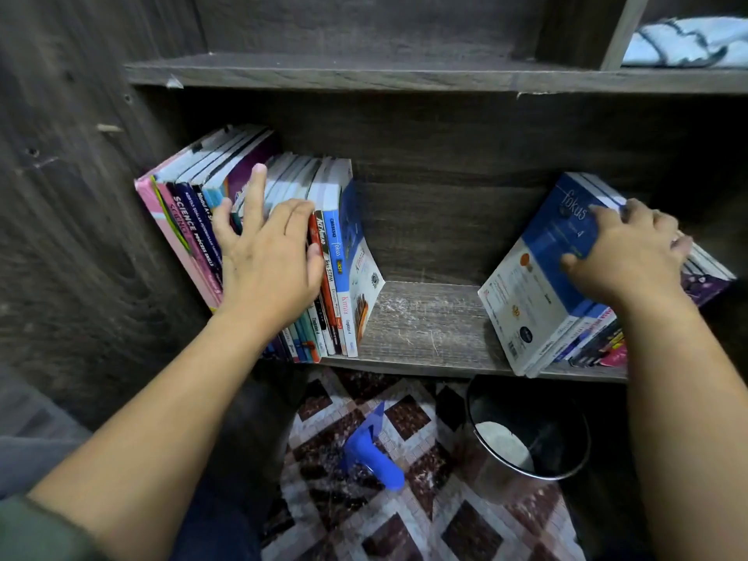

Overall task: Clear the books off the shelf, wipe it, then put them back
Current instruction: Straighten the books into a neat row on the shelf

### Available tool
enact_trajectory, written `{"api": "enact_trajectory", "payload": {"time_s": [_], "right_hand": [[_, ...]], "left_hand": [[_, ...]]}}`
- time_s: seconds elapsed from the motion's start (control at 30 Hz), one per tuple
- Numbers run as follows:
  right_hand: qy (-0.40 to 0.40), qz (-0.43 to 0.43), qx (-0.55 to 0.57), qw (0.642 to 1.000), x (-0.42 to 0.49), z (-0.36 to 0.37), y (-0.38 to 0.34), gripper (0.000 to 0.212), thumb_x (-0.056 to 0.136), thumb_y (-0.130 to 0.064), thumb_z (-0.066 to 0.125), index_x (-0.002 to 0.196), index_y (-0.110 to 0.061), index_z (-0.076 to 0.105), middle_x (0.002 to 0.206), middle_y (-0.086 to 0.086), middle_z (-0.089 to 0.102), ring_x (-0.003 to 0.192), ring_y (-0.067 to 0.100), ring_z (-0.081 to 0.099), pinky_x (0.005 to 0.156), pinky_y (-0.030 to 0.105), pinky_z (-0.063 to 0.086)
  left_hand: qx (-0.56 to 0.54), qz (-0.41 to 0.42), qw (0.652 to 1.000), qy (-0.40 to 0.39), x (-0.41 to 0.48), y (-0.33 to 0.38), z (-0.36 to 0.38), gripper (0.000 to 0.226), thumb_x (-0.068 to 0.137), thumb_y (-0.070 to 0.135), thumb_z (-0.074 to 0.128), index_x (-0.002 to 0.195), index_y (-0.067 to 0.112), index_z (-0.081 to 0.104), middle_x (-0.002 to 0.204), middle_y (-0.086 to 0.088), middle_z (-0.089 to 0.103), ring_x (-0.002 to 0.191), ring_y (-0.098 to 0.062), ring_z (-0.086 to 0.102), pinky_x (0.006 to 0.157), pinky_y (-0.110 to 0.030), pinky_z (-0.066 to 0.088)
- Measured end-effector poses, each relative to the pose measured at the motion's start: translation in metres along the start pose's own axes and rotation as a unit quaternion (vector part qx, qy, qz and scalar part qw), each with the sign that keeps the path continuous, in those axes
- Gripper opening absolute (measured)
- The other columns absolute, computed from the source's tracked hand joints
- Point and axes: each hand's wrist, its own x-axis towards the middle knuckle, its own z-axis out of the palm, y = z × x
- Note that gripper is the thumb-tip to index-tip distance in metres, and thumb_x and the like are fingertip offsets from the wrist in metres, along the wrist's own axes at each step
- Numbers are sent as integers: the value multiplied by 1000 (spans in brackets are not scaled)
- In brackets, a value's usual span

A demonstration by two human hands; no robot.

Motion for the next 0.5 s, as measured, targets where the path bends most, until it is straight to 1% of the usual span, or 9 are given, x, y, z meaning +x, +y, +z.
{"api": "enact_trajectory", "payload": {"time_s": [0.1, 0.17, 0.23, 0.3, 0.37, 0.43, 0.5], "right_hand": [[6, 2, -9, 1000, 2, 3, -3, 77, 86, -46, 64, 150, -20, 28, 156, 16, 18, 142, 38, 14, 117, 55, 12], [23, 7, 2, 1000, 3, 3, -4, 79, 86, -44, 66, 149, -17, 28, 154, 17, 22, 140, 39, 17, 116, 54, 17], [56, 27, 72, 995, 3, 3, -4, 79, 86, -35, 68, 149, -13, 26, 152, 19, 25, 137, 39, 23, 113, 51, 25], [96, 79, 174, 977, 2, 2, -6, 77, 86, -26, 70, 148, -12, 27, 150, 19, 27, 135, 38, 26, 109, 48, 31], [128, 133, 222, 958, 0, 1, -8, 73, 85, -21, 71, 146, -10, 32, 145, 21, 31, 134, 39, 29, 106, 47, 35], [147, 138, 236, 951, -1, 0, -12, 72, 83, -18, 73, 143, -9, 35, 141, 22, 38, 132, 38, 34, 104, 47, 37], [148, 115, 280, 942, -5, 2, -23, 71, 80, -21, 75, 141, -9, 40, 137, 20, 47, 127, 36, 43, 102, 42, 38]], "left_hand": [[0, 5, 1000, -25, -1, 2, 1, 60, 84, 35, 43, 140, 13, 45, 139, -4, 52, 148, -28, 8, 109, -53, 9], [-1, -7, 999, -33, 1, 4, 1, 61, 83, 36, 45, 139, 13, 44, 138, -4, 52, 148, -29, 8, 109, -53, 9], [0, -22, 999, -38, 2, 7, 1, 61, 84, 35, 50, 140, 13, 42, 136, -6, 51, 147, -31, 9, 108, -54, 11], [6, -35, 998, -42, 3, 12, 1, 63, 83, 33, 53, 142, 14, 41, 136, -6, 50, 146, -32, 10, 108, -56, 13], [12, -51, 997, -48, 4, 16, 0, 63, 82, 33, 53, 140, 13, 43, 137, -7, 50, 147, -33, 8, 108, -57, 11], [19, -63, 996, -59, 6, 19, -2, 63, 81, 34, 53, 140, 13, 43, 139, -6, 49, 147, -33, 5, 108, -59, 10], [18, -73, 995, -70, 8, 21, -4, 64, 81, 34, 53, 141, 14, 42, 140, -6, 48, 147, -31, 3, 109, -58, 9]]}}
